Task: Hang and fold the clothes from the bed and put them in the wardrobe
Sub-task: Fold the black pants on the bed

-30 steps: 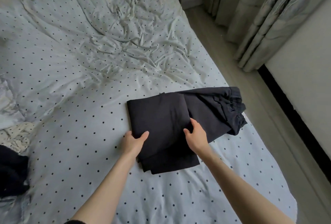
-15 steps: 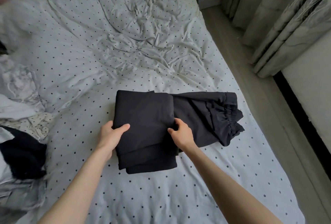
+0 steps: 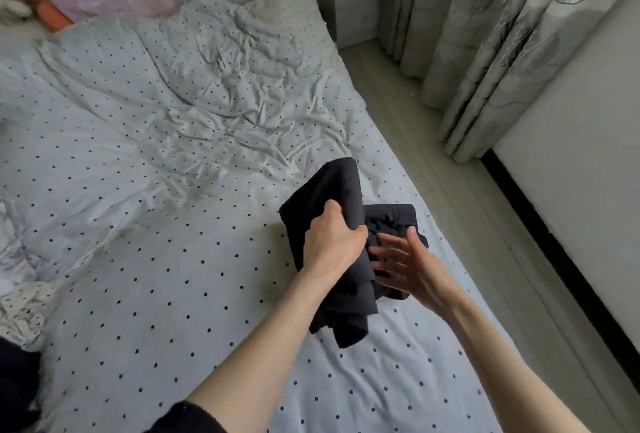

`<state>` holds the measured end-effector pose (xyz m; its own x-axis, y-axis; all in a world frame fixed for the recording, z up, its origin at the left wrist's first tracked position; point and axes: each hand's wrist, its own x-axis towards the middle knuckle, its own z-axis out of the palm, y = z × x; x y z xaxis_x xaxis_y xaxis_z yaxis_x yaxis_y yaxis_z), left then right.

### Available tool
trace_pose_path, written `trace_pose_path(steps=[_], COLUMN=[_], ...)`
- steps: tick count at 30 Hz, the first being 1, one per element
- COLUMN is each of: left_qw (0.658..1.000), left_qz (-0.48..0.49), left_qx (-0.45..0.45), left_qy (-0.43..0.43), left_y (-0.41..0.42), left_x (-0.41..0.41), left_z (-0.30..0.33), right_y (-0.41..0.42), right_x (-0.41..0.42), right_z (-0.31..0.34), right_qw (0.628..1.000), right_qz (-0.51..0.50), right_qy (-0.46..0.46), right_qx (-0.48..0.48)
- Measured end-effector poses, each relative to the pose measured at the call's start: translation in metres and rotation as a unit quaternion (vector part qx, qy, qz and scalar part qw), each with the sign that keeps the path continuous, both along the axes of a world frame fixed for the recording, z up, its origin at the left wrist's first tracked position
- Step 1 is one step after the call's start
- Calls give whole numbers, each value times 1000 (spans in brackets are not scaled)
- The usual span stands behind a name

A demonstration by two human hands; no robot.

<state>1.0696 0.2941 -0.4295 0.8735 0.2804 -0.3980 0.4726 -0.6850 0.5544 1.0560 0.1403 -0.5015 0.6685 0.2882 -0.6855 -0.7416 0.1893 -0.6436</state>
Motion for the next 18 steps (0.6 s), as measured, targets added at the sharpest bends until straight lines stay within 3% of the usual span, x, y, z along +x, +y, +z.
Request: trace_pose_path(steps=[4, 6, 9, 11, 14, 18], left_qw=[979, 966, 962, 939, 918, 893], left_qz=[-132, -227, -272, -324, -372, -396], left_qx=[-144, -100, 38, 106, 103, 144], left_qy=[61, 68, -1, -38, -91, -157], left_y=[-46, -48, -17, 7, 27, 38], left_x=[16, 7, -10, -15, -19, -15], left_z=[-36, -59, -83, -96, -96, -101], right_y=[-36, -45, -44, -43, -42, -39], right_x=[19, 21, 20, 21, 19, 15], right_z=[-12, -24, -40, -49, -61, -73], right_qw=[1000, 995, 982, 972, 945, 869], right_qz=[-4, 18, 9, -2, 7, 89], right_qy=[4, 2, 0, -20, -69, -46], right_qx=[-28, -100, -187, -234, -319, -484])
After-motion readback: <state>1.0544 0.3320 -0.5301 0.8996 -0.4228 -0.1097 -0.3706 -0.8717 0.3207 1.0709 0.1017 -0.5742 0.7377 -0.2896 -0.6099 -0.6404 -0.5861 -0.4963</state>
